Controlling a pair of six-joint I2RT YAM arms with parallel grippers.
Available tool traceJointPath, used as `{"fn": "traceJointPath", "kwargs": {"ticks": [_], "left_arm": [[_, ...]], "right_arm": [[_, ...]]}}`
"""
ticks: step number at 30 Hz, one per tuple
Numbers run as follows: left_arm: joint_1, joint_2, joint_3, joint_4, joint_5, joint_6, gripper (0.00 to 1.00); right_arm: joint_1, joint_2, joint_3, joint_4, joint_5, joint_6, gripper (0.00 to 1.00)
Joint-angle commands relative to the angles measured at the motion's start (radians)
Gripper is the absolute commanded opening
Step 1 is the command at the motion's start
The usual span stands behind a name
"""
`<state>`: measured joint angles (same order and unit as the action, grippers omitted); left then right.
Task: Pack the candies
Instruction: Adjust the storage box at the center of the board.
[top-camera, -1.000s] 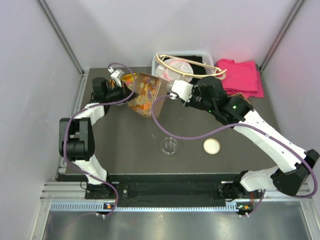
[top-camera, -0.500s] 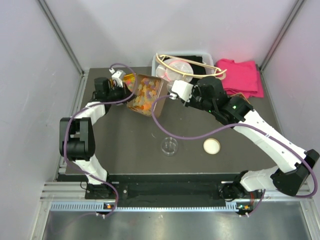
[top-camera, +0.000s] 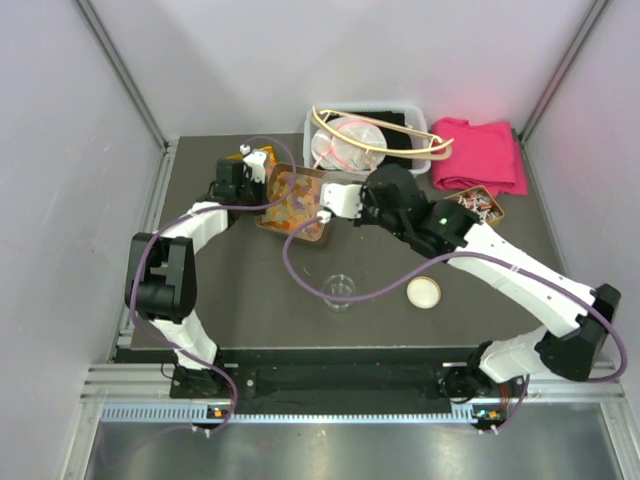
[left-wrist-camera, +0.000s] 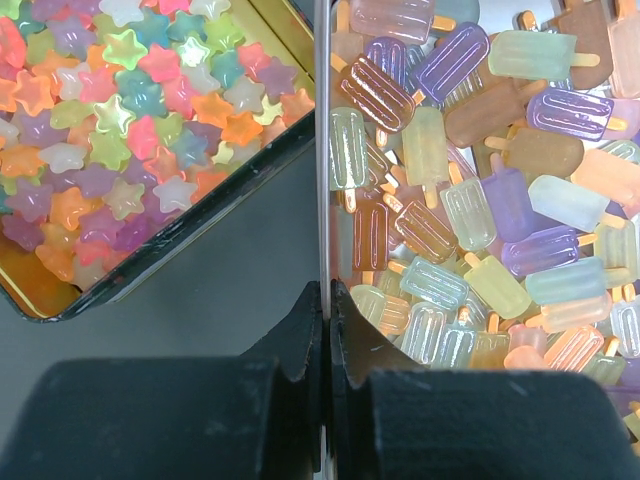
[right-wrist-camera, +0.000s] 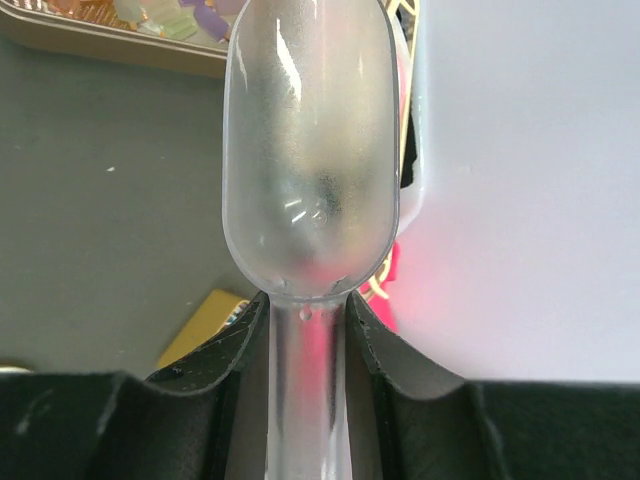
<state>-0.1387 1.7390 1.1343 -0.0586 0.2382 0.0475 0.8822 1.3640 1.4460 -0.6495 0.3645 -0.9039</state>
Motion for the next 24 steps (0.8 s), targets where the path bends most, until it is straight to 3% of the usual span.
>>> {"fn": "traceJointPath", "kwargs": {"ticks": [1, 11, 24], "left_arm": [[-0.009, -0.059, 0.048, 0.095, -0.014, -0.035, 0.0], [-0.009, -0.061, 0.047, 0.094, 0.038, -0.044, 0.0], [-0.015, -0.093, 0.01, 0.123, 0.043, -0.075, 0.0]], "right_arm": [[0.063, 0.064, -0.035, 0.105, 0.152, -0.147, 0.0], [0.107, 0.193, -0.098, 0.266, 0.284, -0.375, 0.0], [0.113, 0.405, 0.043, 0.401, 0.362, -0.664, 0.0]]}}
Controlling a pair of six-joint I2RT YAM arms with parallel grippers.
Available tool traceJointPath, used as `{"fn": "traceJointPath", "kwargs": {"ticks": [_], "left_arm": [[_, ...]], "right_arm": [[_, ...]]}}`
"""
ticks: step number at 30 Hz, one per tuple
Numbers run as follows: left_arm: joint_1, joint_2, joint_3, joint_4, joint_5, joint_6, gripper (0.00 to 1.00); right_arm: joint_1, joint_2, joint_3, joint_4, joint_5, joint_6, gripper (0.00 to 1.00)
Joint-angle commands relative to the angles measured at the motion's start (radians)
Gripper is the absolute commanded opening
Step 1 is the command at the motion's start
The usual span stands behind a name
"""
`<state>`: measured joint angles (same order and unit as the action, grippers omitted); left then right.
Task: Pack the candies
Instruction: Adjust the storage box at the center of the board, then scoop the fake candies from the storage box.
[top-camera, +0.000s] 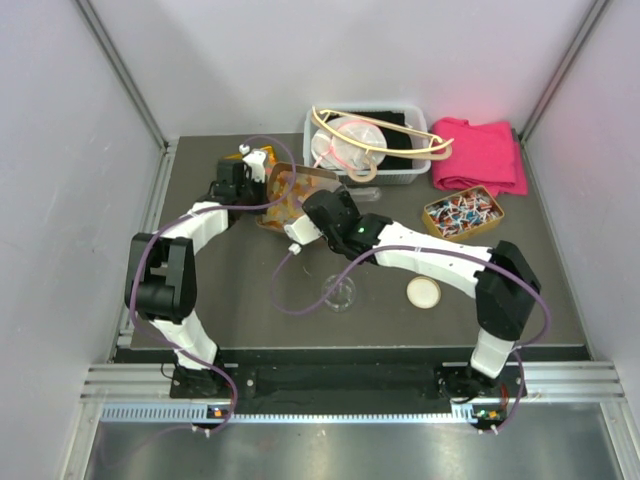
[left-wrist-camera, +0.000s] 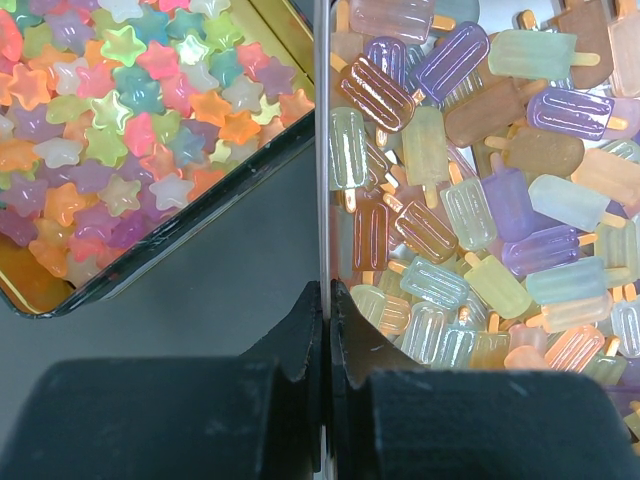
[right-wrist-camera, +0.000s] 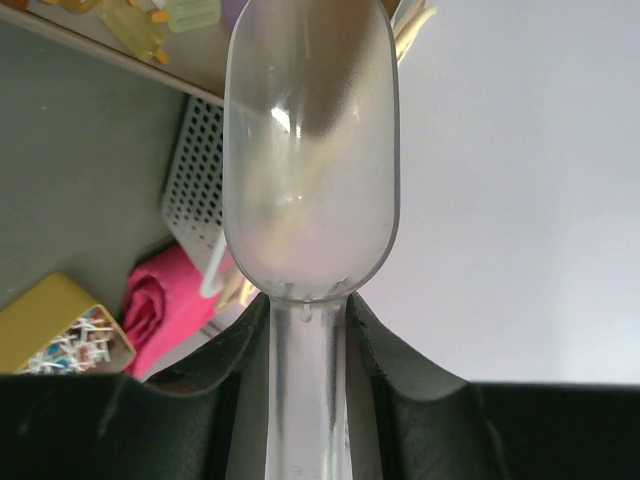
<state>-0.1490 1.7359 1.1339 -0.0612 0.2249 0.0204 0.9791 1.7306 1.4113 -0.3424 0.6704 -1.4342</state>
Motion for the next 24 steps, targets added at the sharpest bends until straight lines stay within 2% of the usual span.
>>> {"fn": "traceJointPath", "kwargs": {"ticks": [1, 8, 13, 15, 21, 24], "left_arm": [[-0.004, -0.091, 0.009, 0.126, 0.053, -0.048, 0.0], [-0.015, -0.127, -0.011, 0.138, 0.036, -0.056, 0.0], [-0.021, -0.17, -0.042, 0.156, 0.018, -0.062, 0.0], [-0.021, -0.185, -0.051, 0.161, 0.016, -0.066, 0.0], [-0.02, -0.196, -0.057, 0.176, 0.03, -0.082, 0.0], [-0.021, -0.19, -0.057, 0.178, 0.028, -0.079, 0.0]], "right_arm": [[0.016, 0.05, 0.093, 0.089, 0.06, -0.159, 0.0], [0.015, 0.184, 0.201, 0.12, 0.1, -0.284, 0.0], [-0.009, 0.25, 0.222, 0.268, 0.138, -0.425, 0.0], [-0.019, 0.267, 0.227, 0.276, 0.149, -0.445, 0.0], [-0.028, 0.277, 0.229, 0.201, 0.124, -0.44, 0.0], [-0.014, 0.262, 0.264, 0.012, 0.081, -0.344, 0.0]]}}
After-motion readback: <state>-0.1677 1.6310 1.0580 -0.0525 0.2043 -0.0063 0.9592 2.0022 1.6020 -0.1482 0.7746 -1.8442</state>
